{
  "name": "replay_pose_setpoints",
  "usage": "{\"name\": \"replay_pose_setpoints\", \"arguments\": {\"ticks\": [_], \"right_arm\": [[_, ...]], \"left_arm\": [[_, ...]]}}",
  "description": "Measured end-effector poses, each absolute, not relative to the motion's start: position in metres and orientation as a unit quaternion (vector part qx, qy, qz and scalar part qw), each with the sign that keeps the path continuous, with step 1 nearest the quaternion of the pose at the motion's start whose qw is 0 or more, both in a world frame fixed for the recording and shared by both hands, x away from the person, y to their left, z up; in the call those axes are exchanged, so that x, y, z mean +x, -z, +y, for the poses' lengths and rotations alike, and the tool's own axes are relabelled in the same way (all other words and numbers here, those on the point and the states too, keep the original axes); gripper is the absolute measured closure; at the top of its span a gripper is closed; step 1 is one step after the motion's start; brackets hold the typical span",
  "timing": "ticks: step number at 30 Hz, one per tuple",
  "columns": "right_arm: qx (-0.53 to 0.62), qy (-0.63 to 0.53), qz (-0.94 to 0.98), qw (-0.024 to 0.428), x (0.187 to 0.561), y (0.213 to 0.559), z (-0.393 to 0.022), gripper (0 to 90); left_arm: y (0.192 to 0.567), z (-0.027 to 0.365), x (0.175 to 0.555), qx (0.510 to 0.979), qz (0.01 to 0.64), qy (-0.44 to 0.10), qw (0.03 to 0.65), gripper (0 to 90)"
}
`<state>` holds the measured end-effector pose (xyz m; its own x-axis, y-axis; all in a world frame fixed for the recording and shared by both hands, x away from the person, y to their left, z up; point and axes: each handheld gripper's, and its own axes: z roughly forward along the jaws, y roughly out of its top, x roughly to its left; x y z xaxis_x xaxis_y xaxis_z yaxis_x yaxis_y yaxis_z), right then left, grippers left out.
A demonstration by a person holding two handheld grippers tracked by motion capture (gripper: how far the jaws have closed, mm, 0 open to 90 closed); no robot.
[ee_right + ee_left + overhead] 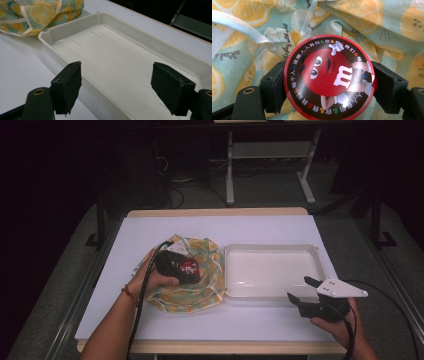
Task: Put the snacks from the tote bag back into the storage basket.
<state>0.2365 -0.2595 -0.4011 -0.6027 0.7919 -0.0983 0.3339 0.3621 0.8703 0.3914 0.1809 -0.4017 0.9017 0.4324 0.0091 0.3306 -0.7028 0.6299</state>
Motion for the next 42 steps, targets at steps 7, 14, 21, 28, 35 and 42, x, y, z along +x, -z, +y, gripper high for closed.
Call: {"name": "replay_pose_setpoints", "arguments": {"ticks": [7, 14, 21, 28, 35, 42], "right_arm": [[0.363, -0.431, 0.782, 0.265, 0.233, 0.402, -0.262, 23.8], [0.367, -0.429, 0.782, 0.265, 0.231, 0.403, -0.262, 23.8], [0.363, -0.425, 0.786, 0.264, 0.233, 0.404, -0.260, 23.8], [0.358, -0.423, 0.789, 0.263, 0.234, 0.404, -0.259, 23.8], [0.355, -0.419, 0.794, 0.262, 0.236, 0.405, -0.257, 23.9], [0.354, -0.426, 0.790, 0.261, 0.240, 0.404, -0.256, 23.7]], "left_arm": [[0.399, 0.179, 0.391, 0.921, 0.203, -0.082, 0.323, 23.1], [0.396, 0.181, 0.390, 0.918, 0.205, -0.083, 0.328, 23.1], [0.392, 0.185, 0.389, 0.916, 0.209, -0.089, 0.331, 23.2], [0.388, 0.188, 0.388, 0.913, 0.213, -0.093, 0.335, 23.2], [0.382, 0.187, 0.384, 0.909, 0.211, -0.099, 0.345, 23.3], [0.375, 0.188, 0.376, 0.905, 0.215, -0.109, 0.349, 23.3]]}}
